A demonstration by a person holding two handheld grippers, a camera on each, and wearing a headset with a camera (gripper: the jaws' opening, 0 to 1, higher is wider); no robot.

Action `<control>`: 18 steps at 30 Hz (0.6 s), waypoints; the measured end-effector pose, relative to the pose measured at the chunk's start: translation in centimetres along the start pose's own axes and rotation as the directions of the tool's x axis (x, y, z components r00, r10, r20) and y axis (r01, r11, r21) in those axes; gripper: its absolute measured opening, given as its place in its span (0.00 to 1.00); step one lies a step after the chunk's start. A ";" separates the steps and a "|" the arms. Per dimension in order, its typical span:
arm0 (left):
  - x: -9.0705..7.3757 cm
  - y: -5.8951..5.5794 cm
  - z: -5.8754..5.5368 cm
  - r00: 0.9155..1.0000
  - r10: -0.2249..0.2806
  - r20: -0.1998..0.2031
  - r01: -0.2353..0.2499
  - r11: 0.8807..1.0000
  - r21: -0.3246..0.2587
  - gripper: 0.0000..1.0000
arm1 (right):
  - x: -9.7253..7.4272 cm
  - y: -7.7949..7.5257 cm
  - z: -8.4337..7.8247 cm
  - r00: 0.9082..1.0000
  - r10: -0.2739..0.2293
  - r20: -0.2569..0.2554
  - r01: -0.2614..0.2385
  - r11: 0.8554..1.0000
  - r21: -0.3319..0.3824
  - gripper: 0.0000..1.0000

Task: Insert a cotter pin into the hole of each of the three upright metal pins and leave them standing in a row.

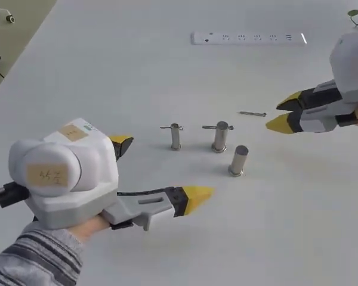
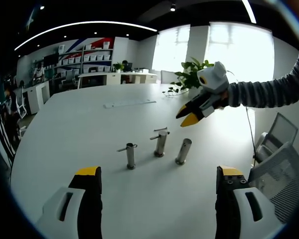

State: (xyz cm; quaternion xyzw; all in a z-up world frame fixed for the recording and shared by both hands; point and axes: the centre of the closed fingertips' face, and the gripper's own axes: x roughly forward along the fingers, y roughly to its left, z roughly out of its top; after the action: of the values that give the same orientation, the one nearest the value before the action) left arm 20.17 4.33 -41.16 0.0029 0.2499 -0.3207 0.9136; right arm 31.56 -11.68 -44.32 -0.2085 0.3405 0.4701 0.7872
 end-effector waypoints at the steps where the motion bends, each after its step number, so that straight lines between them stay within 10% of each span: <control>1: 0.0 0.0 0.0 1.000 0.001 0.000 -0.001 1.000 -0.001 0.94 | 0.3 -0.3 0.0 1.000 0.002 -0.009 -0.002 1.000 0.001 0.24; 18: 0.4 0.2 -0.4 1.000 -0.002 -0.017 0.002 1.000 0.010 0.91 | 3.7 -3.3 -1.0 0.983 0.031 -0.182 -0.047 0.996 -0.081 0.16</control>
State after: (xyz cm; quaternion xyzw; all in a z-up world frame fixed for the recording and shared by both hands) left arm 20.38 4.28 -41.76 0.0098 0.2559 -0.3229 0.9112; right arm 35.35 -11.69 -47.65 -0.2768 0.3939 0.4788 0.7341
